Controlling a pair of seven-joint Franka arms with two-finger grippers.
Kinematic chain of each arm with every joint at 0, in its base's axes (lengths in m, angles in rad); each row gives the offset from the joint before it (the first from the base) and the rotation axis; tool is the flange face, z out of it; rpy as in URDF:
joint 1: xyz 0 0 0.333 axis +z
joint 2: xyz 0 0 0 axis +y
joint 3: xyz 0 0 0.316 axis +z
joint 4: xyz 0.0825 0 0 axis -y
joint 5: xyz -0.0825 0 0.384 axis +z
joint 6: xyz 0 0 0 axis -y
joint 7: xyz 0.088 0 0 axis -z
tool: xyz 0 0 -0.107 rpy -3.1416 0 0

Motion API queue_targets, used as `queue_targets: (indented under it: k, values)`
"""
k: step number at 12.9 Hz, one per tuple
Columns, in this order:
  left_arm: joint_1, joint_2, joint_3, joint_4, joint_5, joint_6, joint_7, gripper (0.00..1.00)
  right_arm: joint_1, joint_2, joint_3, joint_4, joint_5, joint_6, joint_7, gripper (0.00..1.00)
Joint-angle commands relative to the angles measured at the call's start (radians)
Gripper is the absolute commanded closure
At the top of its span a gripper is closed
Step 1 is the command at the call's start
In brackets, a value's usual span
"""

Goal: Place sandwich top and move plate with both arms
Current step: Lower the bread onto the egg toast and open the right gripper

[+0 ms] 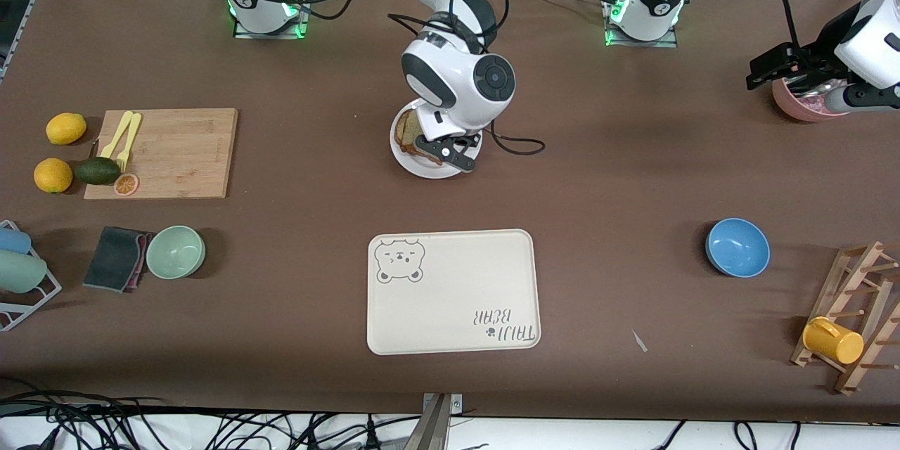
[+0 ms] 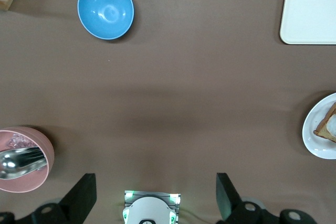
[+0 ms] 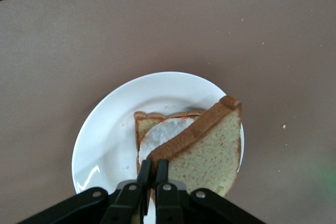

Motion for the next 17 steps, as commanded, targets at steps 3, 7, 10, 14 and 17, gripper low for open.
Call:
queue_targets:
  k: [3, 7, 10, 14, 17]
  values:
    - [0.006, 0.008, -0.003, 0.020, 0.002, -0.015, 0.025, 0.00, 0.005, 0.034, 0.023, 0.051, -0.006, -0.013, 0.012, 1.00]
    - [0.006, 0.009, -0.003, 0.018, 0.002, -0.015, 0.023, 0.00, 0.025, 0.034, 0.049, 0.035, -0.018, 0.010, 0.026, 0.08]
    - [0.006, 0.014, -0.005, 0.018, 0.002, -0.015, 0.023, 0.00, 0.011, 0.000, 0.032, -0.008, -0.011, 0.039, -0.013, 0.01]
    - [0.005, 0.023, -0.005, 0.018, -0.003, -0.015, 0.023, 0.00, -0.053, -0.186, -0.015, -0.167, -0.009, 0.041, -0.159, 0.01]
    - [0.003, 0.048, -0.009, 0.018, -0.012, -0.008, 0.019, 0.00, -0.132, -0.335, -0.094, -0.304, 0.015, 0.183, -0.178, 0.01]
